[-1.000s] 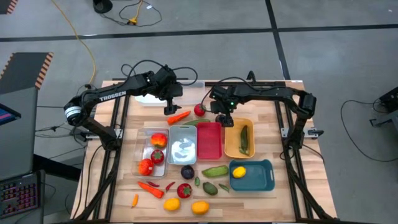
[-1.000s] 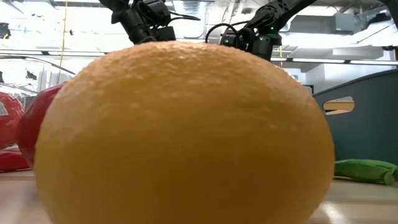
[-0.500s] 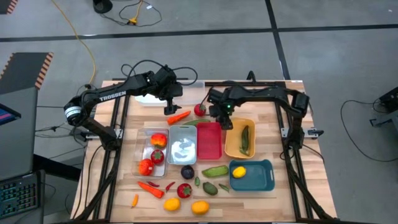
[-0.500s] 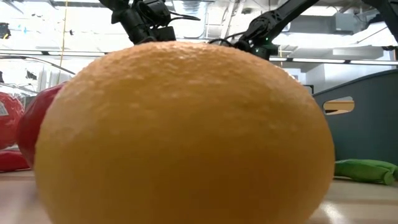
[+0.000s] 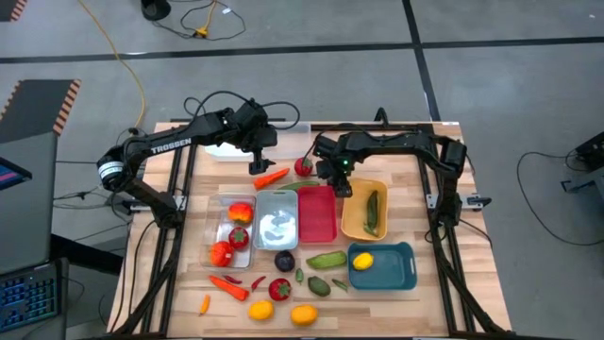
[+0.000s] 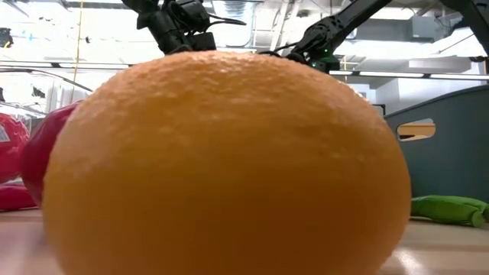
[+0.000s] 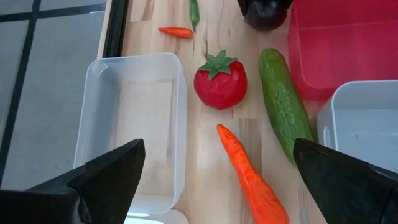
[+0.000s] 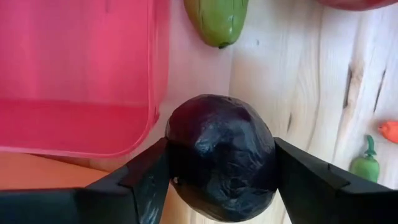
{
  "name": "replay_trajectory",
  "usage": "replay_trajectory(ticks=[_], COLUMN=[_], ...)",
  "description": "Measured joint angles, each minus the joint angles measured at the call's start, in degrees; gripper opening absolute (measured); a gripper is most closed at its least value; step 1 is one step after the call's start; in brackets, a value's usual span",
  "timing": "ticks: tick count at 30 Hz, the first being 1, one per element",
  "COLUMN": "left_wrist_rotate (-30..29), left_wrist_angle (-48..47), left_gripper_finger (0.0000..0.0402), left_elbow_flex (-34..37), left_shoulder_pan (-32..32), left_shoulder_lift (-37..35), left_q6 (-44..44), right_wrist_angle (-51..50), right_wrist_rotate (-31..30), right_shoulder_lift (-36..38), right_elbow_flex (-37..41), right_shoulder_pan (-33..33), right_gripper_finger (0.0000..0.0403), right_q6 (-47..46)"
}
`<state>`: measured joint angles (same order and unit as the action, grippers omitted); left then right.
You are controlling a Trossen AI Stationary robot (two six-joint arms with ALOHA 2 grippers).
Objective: Sort produce into baskets
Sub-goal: Put the plum into the red bin
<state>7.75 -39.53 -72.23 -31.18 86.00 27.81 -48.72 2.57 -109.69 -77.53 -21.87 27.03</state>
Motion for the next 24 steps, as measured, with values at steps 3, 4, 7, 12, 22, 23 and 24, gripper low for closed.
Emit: replay_trajectory(ticks=[3, 4, 7, 12, 22, 23, 24], left_wrist_rotate=[0.00, 0.01, 0.01, -0.36, -0.59, -0.64, -0.68], left_wrist_angle=[0.00, 0.00, 0.00, 0.00, 0.00, 0.00, 0.00], left_gripper_finger=[0.0398, 0.0398, 0.0398, 0.0398, 0.0398, 0.0398, 0.0398], left_elbow_flex=[0.00, 0.00, 0.00, 0.00, 0.00, 0.00, 0.00], left_shoulder_pan=[0.00, 0.00, 0.00, 0.02, 0.02, 0.02, 0.02], left_shoulder_lift=[0.00, 0.00, 0.00, 0.00, 0.00, 0.00, 0.00], left_q6=[0.00, 0.00, -0.45, -1.01, -0.22, 0.23, 0.65], right_wrist_angle=[-3.11, -4.11, -7.80, -12.76, -15.16, -15.21, -15.20], right_wrist_rotate=[-0.39, -0.46, -1.73, -3.32, -2.69, -2.69, -2.69], right_shoulder_lift=[-0.20, -0.20, -0.17, -0.15, -0.07, -0.07, -0.07], right_elbow_flex=[-2.40, -3.52, -7.47, -13.56, -18.56, -18.54, -18.56], right_shoulder_pan=[-0.02, -0.05, -0.04, 0.55, 5.85, 6.64, 7.45], right_gripper_finger=[0.0277, 0.0277, 0.0276, 0.0276, 0.0277, 0.0278, 0.0279], right_q6=[0.00, 0.00, -0.68, -3.20, -8.16, -8.65, -9.18])
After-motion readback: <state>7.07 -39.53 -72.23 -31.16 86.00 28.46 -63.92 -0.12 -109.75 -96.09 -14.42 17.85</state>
